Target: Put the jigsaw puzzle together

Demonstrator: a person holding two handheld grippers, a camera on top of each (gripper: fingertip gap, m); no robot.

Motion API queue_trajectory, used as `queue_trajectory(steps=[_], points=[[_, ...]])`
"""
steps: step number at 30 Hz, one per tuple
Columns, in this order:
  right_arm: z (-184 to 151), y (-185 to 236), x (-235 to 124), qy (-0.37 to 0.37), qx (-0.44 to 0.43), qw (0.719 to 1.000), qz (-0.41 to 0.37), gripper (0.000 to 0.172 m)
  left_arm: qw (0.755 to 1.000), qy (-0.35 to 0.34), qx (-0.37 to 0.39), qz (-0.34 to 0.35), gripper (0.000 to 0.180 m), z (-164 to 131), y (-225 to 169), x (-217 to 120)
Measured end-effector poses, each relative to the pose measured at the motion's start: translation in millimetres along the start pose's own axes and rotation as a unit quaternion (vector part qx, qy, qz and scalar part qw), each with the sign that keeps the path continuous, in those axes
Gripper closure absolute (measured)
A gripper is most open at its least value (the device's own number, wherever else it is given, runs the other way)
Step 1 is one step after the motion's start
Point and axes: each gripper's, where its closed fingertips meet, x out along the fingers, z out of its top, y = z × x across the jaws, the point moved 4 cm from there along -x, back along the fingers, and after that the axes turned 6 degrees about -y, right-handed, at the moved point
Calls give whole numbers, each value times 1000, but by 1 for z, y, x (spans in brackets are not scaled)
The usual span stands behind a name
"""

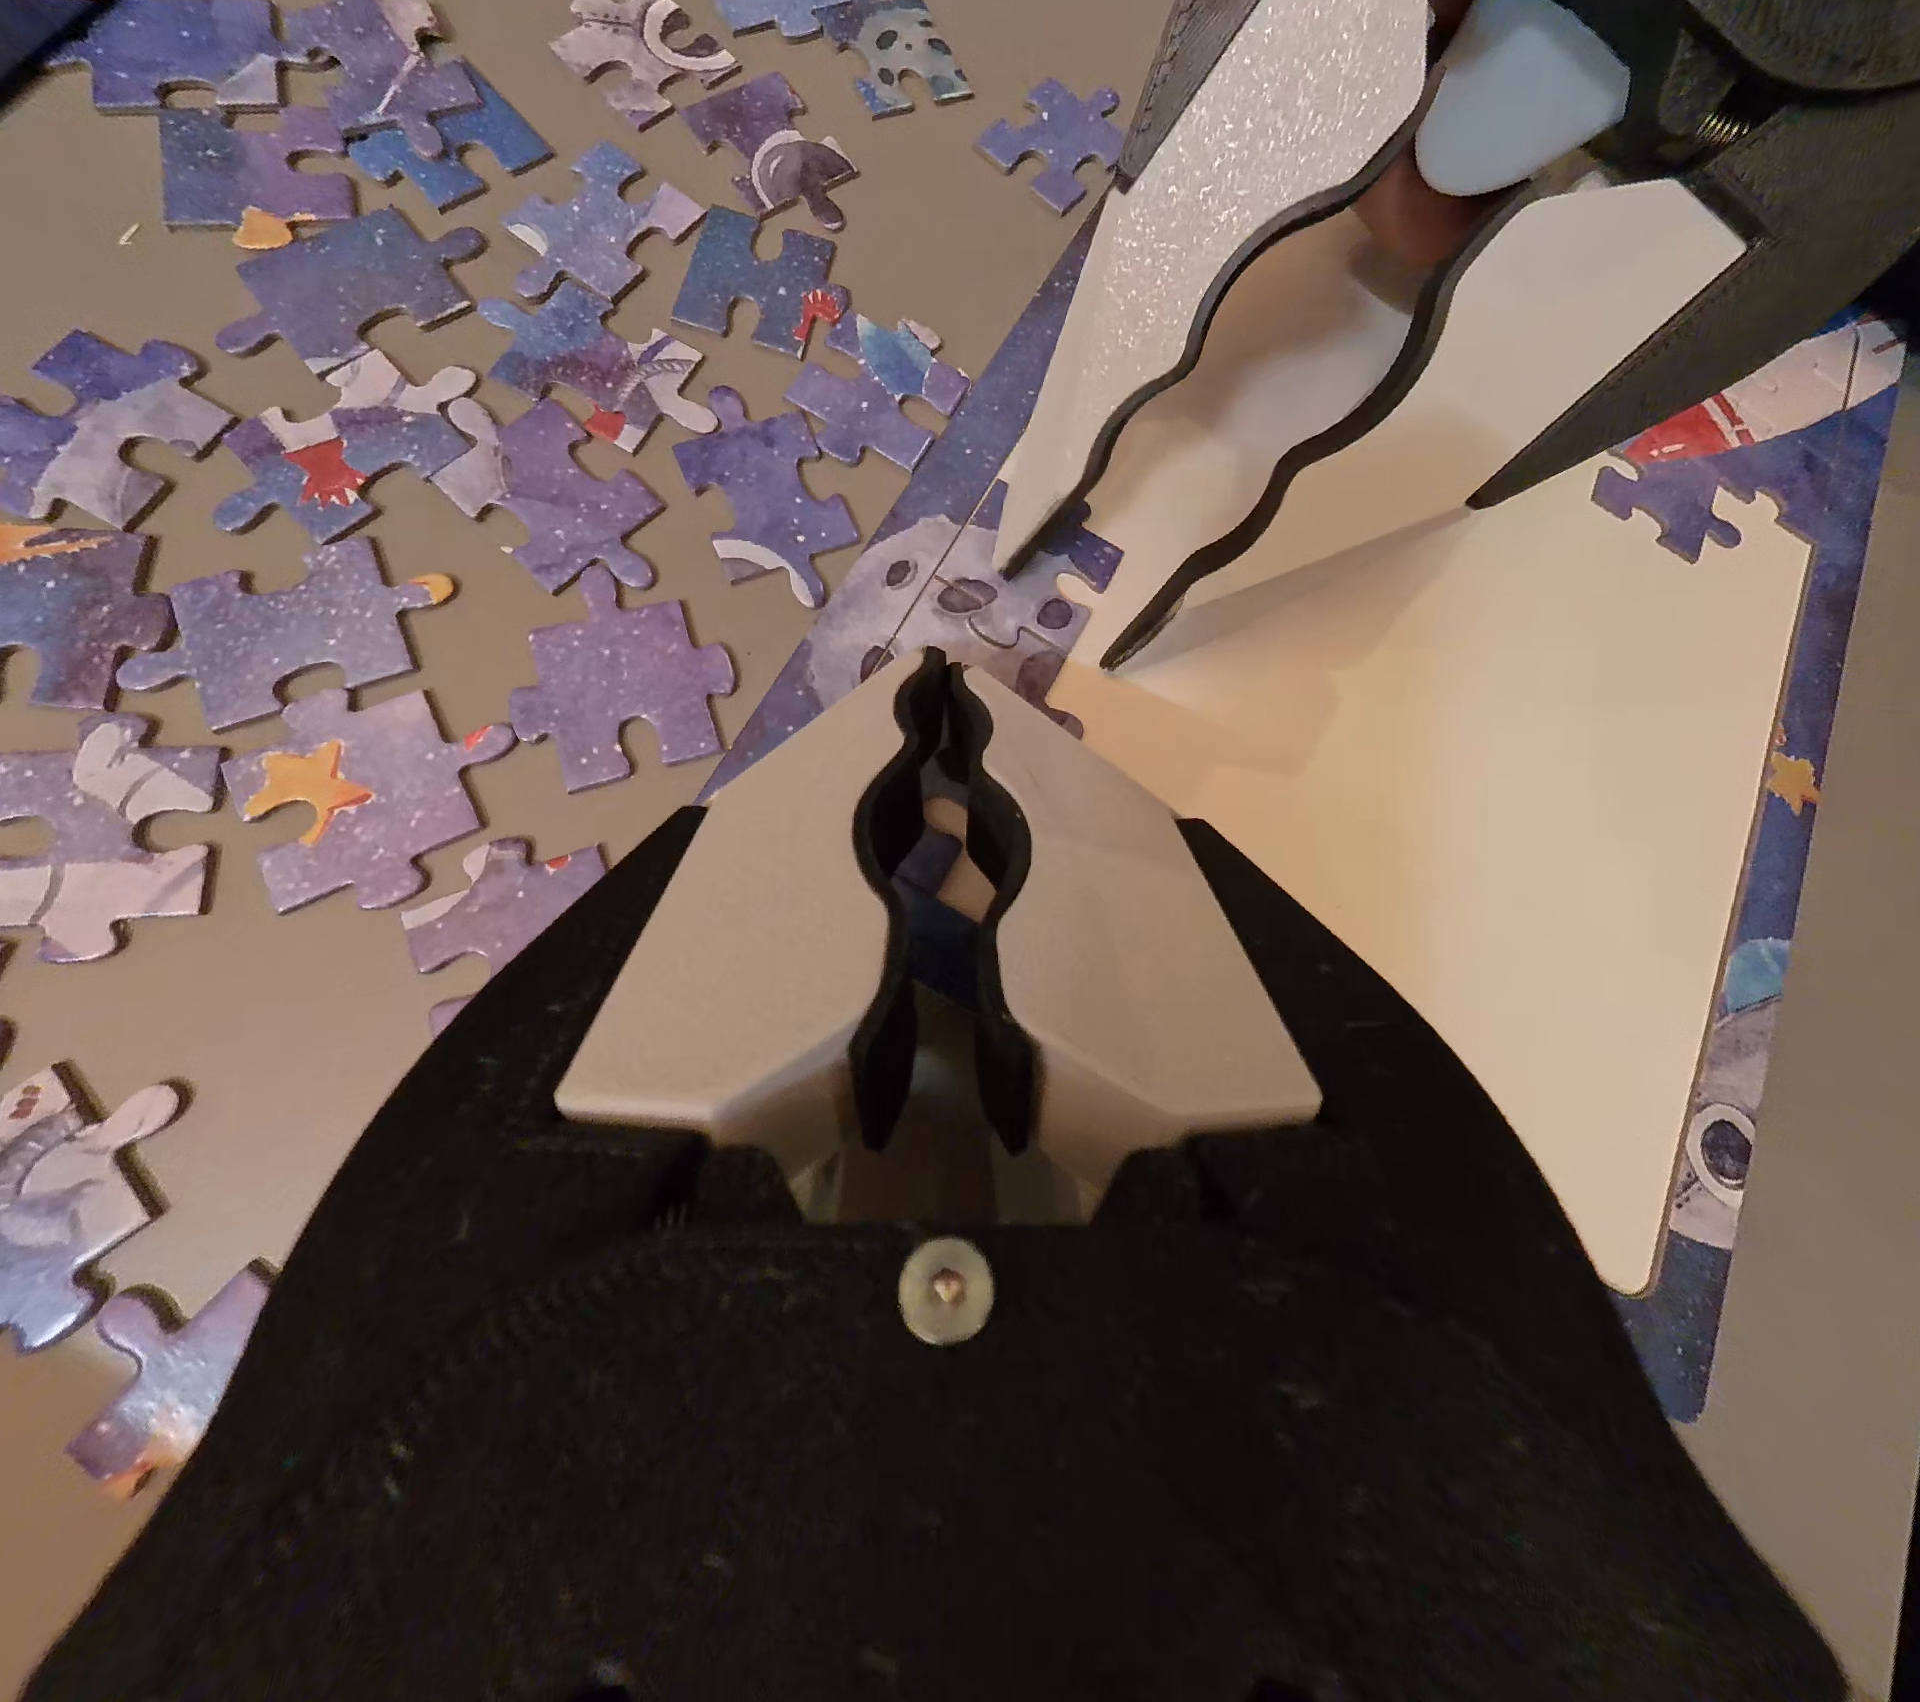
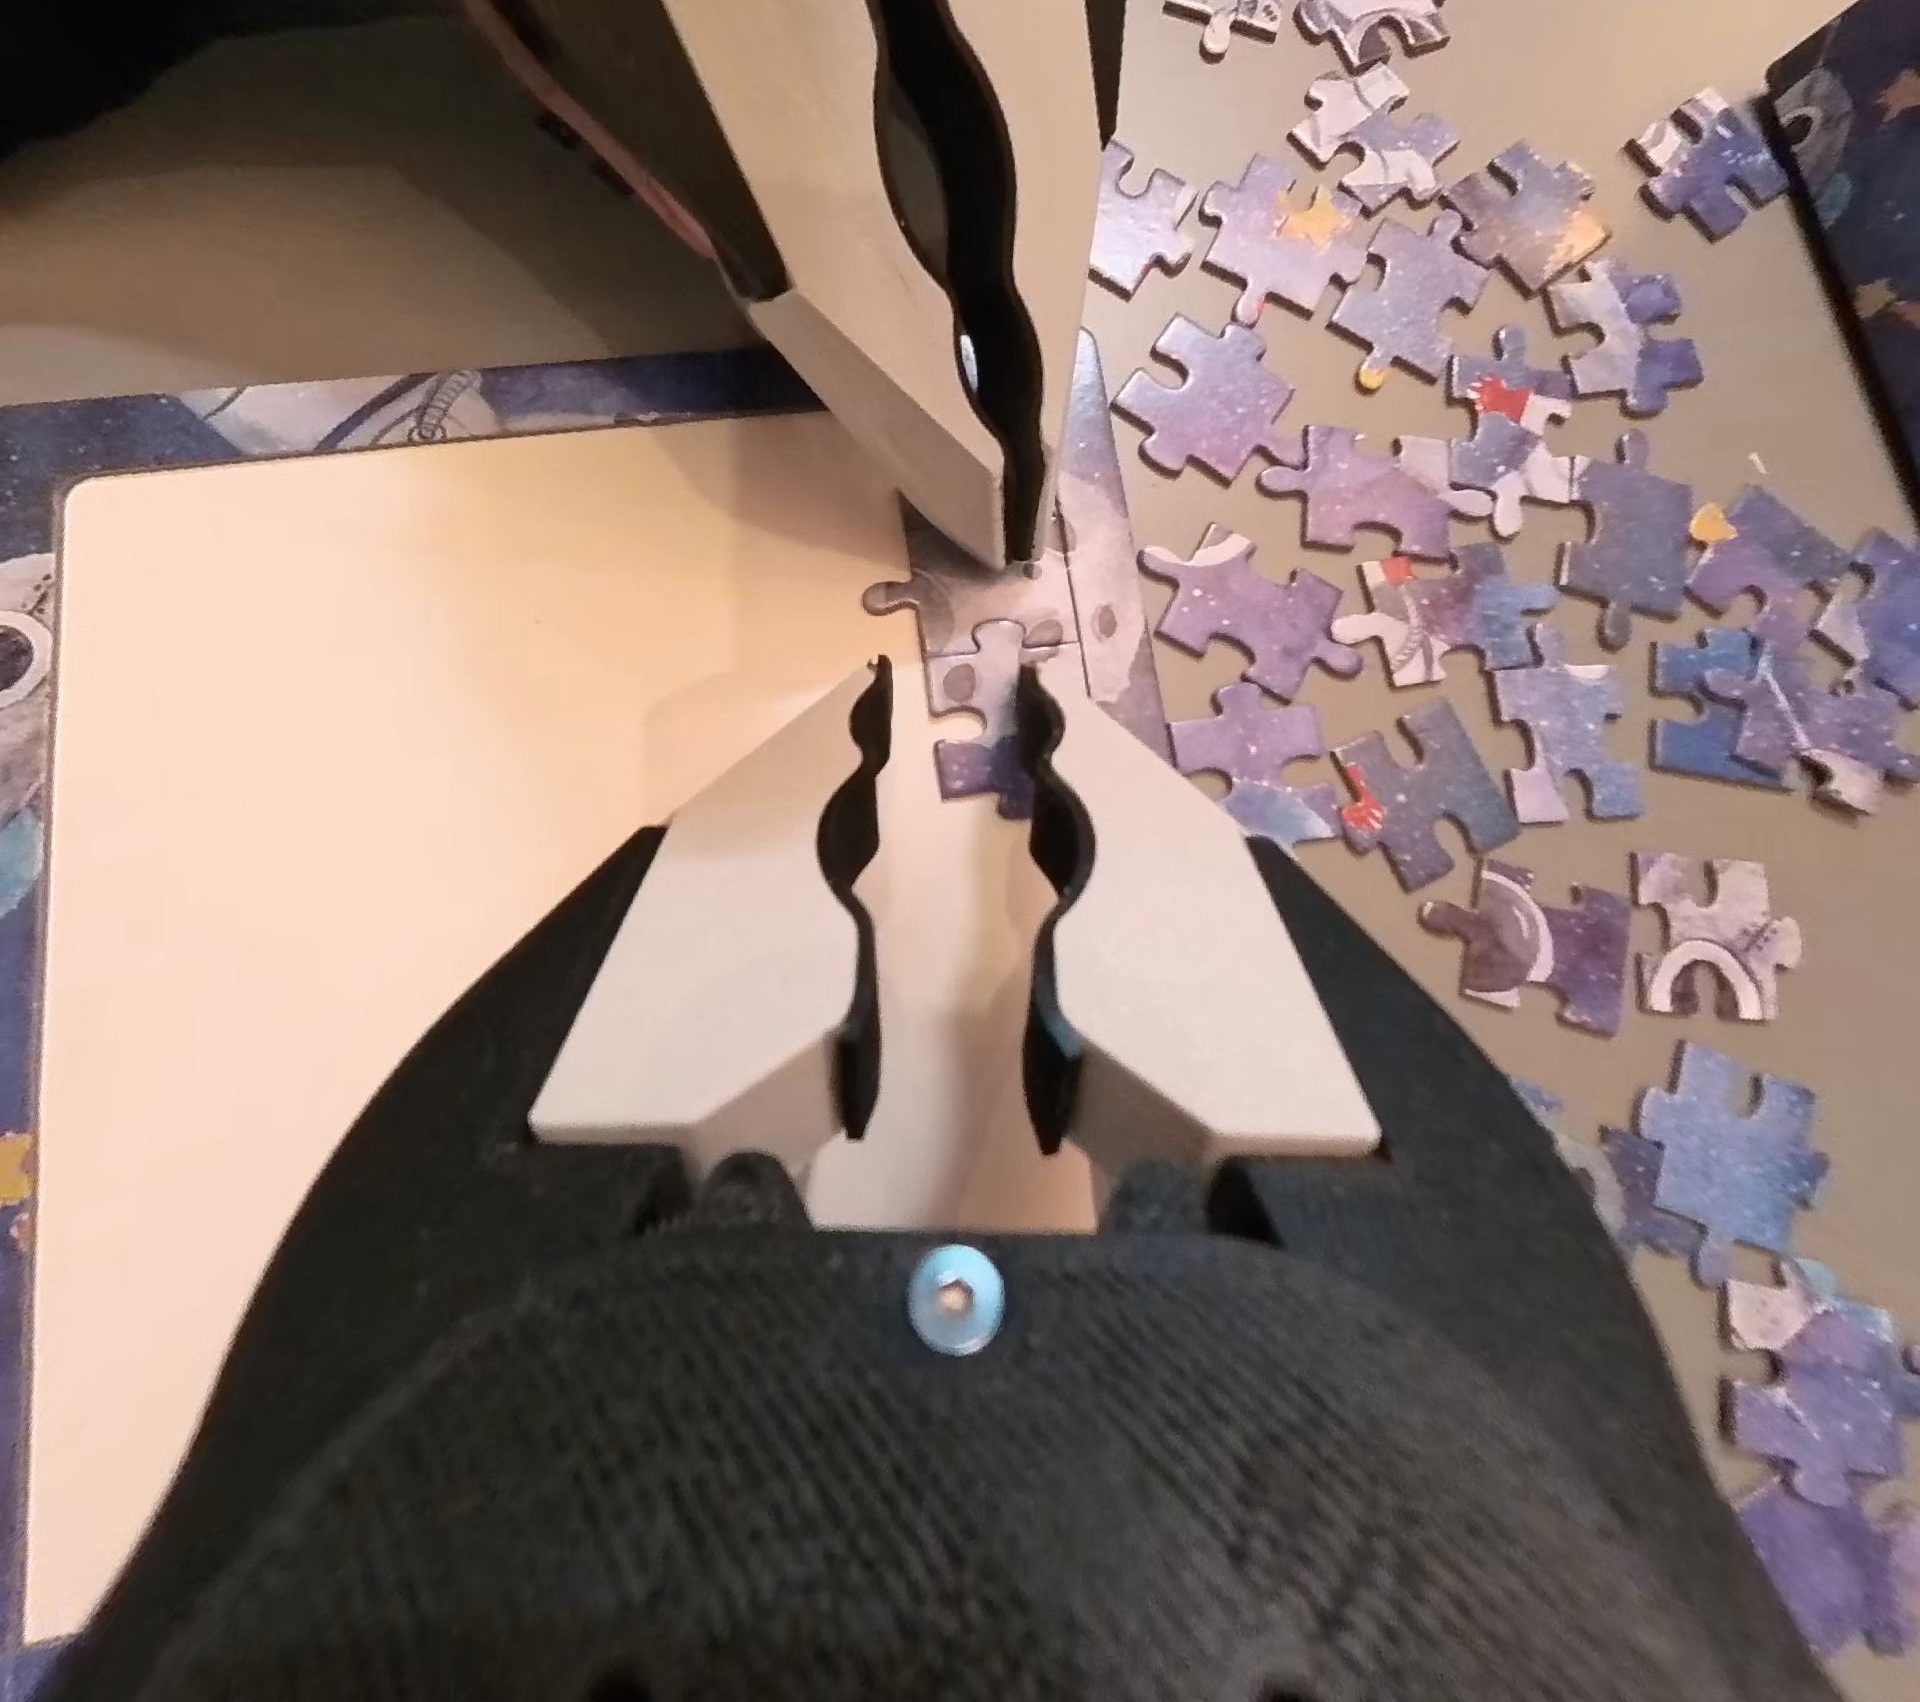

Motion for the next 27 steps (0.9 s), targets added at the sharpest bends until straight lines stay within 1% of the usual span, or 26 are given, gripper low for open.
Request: queue_trajectory(steps=[4, 9, 20, 23, 27], points=[[1, 1, 0, -5, -7, 1000, 2, 149, 1000, 0, 0, 0, 180, 0, 0, 0], [0, 2, 2, -8, 6, 1000, 10, 148, 1000, 1, 0, 1, 180, 0, 0, 0], [3, 7, 3, -7, -11, 1000, 6, 145, 1000, 0, -2, 2, 180, 0, 1, 0], [5, 8, 1, -18, -5, 1000, 13, 146, 1000, -19, -3, 15, 180, 4, 5, -4], [2, 7, 2, -8, -3, 1000, 9, 144, 996, -70, -23, 60, 180, 14, 21, -17]])
